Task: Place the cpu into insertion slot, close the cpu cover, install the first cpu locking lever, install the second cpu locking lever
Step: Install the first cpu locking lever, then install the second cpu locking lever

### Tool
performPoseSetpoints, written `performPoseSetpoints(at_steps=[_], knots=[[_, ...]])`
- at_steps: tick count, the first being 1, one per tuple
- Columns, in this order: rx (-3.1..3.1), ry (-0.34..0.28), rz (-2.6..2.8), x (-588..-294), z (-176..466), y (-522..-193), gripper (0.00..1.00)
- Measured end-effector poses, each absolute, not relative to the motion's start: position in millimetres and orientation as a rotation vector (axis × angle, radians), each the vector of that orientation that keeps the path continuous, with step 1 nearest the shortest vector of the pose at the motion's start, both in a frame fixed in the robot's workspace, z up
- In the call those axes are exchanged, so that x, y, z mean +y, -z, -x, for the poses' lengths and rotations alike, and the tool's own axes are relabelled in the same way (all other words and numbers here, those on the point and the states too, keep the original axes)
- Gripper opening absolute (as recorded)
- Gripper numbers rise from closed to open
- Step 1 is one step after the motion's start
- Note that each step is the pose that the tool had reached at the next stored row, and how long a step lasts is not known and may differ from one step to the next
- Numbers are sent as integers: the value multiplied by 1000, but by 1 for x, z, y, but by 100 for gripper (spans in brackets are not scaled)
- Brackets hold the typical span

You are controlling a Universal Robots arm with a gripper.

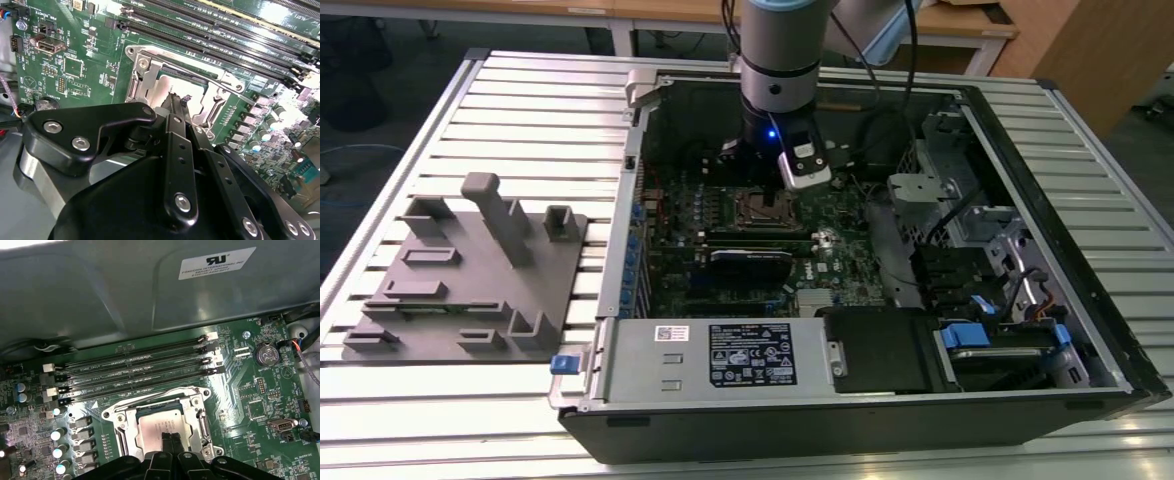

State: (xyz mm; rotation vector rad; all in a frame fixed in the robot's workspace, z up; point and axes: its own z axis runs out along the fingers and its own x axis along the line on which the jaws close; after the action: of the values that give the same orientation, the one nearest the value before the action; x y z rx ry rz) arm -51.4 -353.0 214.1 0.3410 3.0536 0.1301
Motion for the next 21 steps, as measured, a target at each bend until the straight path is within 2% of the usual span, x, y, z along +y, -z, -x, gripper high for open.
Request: performPoseSetpoints(at_steps=[21], knots=[[3053,-121,-341,-353,51,-219,10]])
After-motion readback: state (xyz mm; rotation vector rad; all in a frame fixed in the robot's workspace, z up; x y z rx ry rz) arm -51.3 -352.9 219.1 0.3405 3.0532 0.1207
